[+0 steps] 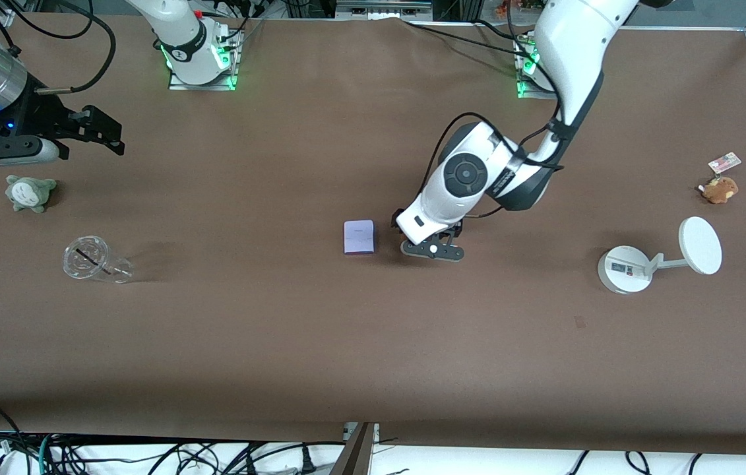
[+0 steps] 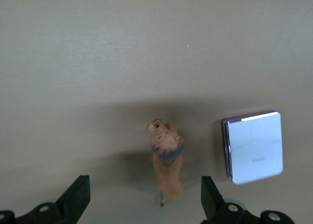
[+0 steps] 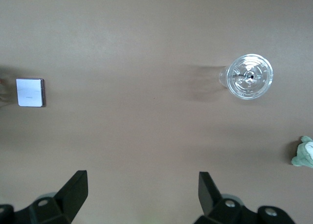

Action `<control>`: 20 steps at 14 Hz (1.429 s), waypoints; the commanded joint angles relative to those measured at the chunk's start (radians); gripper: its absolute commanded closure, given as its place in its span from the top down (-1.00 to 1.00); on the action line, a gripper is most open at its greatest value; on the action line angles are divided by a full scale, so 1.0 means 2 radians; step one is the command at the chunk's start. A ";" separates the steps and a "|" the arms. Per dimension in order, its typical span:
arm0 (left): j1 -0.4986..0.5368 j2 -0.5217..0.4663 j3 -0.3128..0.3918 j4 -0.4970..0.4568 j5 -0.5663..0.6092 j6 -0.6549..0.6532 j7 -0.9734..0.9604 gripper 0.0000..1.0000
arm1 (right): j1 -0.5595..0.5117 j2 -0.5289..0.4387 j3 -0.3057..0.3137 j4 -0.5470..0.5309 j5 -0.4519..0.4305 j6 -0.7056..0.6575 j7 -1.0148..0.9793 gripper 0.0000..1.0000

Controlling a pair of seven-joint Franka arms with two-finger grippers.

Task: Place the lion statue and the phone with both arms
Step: 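Move the left gripper over the brown lion statue, then grasp the lion statue with the left gripper and lift it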

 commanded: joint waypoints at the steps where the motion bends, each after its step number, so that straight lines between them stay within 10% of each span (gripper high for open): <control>1: -0.019 0.034 0.006 0.014 0.043 0.033 -0.028 1.00 | -0.004 0.004 0.001 0.011 -0.006 -0.010 -0.010 1.00; 5: -0.021 0.051 0.007 0.017 0.052 0.047 -0.031 1.00 | 0.008 0.025 0.006 0.007 -0.004 -0.011 -0.005 0.99; 7: -0.020 0.053 0.007 0.020 0.053 0.054 -0.030 -0.04 | 0.021 0.038 0.006 0.010 -0.004 -0.003 0.000 1.00; 11: -0.019 0.051 0.008 0.019 0.053 0.054 -0.028 -0.85 | 0.019 0.039 0.005 0.011 0.000 -0.003 -0.004 0.99; 20: 0.049 -0.029 0.007 0.020 0.052 -0.133 0.055 -1.00 | 0.021 0.047 0.005 0.010 -0.004 -0.004 -0.001 0.99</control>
